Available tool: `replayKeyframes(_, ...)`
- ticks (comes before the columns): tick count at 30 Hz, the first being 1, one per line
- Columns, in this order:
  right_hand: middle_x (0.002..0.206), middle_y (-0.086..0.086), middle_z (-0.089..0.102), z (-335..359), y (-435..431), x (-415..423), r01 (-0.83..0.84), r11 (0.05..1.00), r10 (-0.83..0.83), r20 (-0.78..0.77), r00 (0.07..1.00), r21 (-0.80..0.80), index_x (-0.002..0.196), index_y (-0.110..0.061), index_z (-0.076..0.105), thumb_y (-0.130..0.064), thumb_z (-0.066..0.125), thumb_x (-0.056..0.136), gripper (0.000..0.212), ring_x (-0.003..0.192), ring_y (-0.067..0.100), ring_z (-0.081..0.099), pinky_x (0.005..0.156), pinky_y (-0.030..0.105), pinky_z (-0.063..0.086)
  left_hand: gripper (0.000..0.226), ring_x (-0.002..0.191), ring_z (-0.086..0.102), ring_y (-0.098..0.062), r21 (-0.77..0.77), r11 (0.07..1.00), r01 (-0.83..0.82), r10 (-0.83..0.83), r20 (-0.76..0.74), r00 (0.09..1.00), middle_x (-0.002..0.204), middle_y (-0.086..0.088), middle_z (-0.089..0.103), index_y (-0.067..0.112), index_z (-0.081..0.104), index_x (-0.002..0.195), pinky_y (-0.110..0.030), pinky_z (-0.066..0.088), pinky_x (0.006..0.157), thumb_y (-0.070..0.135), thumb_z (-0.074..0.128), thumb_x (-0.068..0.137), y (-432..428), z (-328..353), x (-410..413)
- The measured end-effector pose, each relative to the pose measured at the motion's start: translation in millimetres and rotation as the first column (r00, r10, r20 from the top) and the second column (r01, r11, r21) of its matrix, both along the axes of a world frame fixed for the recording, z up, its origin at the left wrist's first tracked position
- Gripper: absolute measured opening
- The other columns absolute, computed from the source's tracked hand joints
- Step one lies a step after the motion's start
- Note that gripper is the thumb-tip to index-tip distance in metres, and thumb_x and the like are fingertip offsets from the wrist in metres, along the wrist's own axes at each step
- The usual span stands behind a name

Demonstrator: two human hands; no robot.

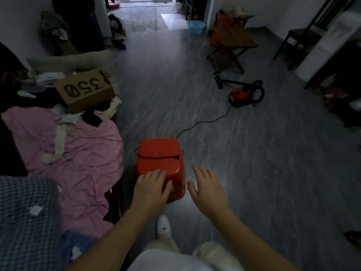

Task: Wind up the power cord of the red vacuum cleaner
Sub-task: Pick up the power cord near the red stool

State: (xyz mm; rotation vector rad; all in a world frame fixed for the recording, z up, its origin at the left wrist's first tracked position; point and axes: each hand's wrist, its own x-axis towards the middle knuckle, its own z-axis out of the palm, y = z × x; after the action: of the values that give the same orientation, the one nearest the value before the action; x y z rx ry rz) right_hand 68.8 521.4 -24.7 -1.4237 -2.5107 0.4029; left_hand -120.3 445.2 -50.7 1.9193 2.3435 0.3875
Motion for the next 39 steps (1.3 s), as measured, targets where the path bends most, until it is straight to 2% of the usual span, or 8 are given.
replayKeyframes(5, 0.130, -0.003, 0.063, 3, 59, -36, -0.008, 1.000, 0.008, -0.005, 1.000, -0.012, 0.137, -0.017, 0.053, -0.040, 0.048, 0.096, 0.047, 0.117, 0.018, 0.058, 0.097, 0.032, 0.045, 0.046, 0.096, 0.066, -0.025, -0.014, 1.000, -0.017, 0.017, 0.008, 1.000, 0.113, -0.007, 0.071, 0.011, 0.068, 0.115, -0.039, 0.049, 0.081, 0.043, 0.044, 0.092, 59, 3, -37)
replayKeyframes(10, 0.142, -0.002, 0.055, -26, 117, -64, -0.100, 0.989, 0.106, 0.062, 0.992, -0.106, 0.144, -0.019, 0.045, -0.049, 0.034, 0.097, 0.057, 0.128, 0.017, 0.051, 0.107, 0.034, 0.040, 0.048, 0.096, 0.065, -0.026, -0.070, 0.995, -0.066, 0.070, 0.050, 0.996, 0.115, -0.005, 0.069, 0.012, 0.066, 0.119, -0.040, 0.051, 0.080, 0.045, 0.043, 0.092, 91, -11, -65)
replayKeyframes(15, 0.142, -0.003, 0.054, -56, 171, -96, -0.213, 0.955, 0.231, 0.067, 0.971, -0.205, 0.143, -0.021, 0.044, -0.051, 0.032, 0.096, 0.057, 0.127, 0.016, 0.049, 0.104, 0.037, 0.044, 0.046, 0.092, 0.066, -0.024, -0.133, 0.971, -0.199, 0.208, 0.054, 0.977, 0.113, -0.003, 0.070, 0.014, 0.067, 0.118, -0.039, 0.051, 0.078, 0.045, 0.044, 0.092, 115, -15, -85)
replayKeyframes(22, 0.137, 0.003, 0.058, -102, 233, -127, -0.340, 0.884, 0.376, 0.056, 0.925, -0.319, 0.141, -0.016, 0.046, -0.048, 0.037, 0.095, 0.057, 0.122, 0.022, 0.053, 0.101, 0.038, 0.046, 0.046, 0.096, 0.064, -0.025, -0.241, 0.927, -0.287, 0.304, 0.037, 0.952, 0.116, -0.002, 0.067, 0.015, 0.063, 0.121, -0.039, 0.048, 0.079, 0.046, 0.043, 0.092, 155, -42, -103)
replayKeyframes(29, 0.128, 0.004, 0.061, -186, 265, -153, -0.313, 0.835, 0.388, 0.081, 0.918, -0.453, 0.136, -0.016, 0.050, -0.043, 0.042, 0.095, 0.050, 0.112, 0.024, 0.056, 0.091, 0.039, 0.048, 0.047, 0.088, 0.065, -0.029, -0.337, 0.921, -0.195, 0.235, 0.082, 0.968, 0.109, -0.008, 0.069, 0.011, 0.065, 0.116, -0.038, 0.050, 0.074, 0.044, 0.045, 0.091, 188, -126, -132)
replayKeyframes(35, 0.121, 0.001, 0.062, -291, 266, -172, -0.221, 0.810, 0.327, 0.105, 0.939, -0.543, 0.125, -0.022, 0.052, -0.040, 0.046, 0.094, 0.037, 0.108, 0.021, 0.056, 0.092, 0.038, 0.047, 0.051, 0.098, 0.063, -0.031, -0.429, 0.900, -0.076, 0.125, 0.087, 0.988, 0.116, -0.009, 0.067, 0.013, 0.062, 0.122, -0.041, 0.047, 0.079, 0.048, 0.044, 0.091, 216, -246, -165)
replayKeyframes(39, 0.127, 0.004, 0.059, -342, 268, -178, -0.189, 0.812, 0.334, 0.173, 0.927, -0.552, 0.130, -0.021, 0.053, -0.034, 0.055, 0.091, 0.042, 0.114, 0.025, 0.055, 0.097, 0.041, 0.045, 0.054, 0.100, 0.061, -0.032, -0.464, 0.886, 0.006, 0.048, 0.104, 0.993, 0.117, -0.010, 0.064, 0.014, 0.060, 0.123, -0.042, 0.046, 0.080, 0.050, 0.048, 0.085, 233, -294, -179)
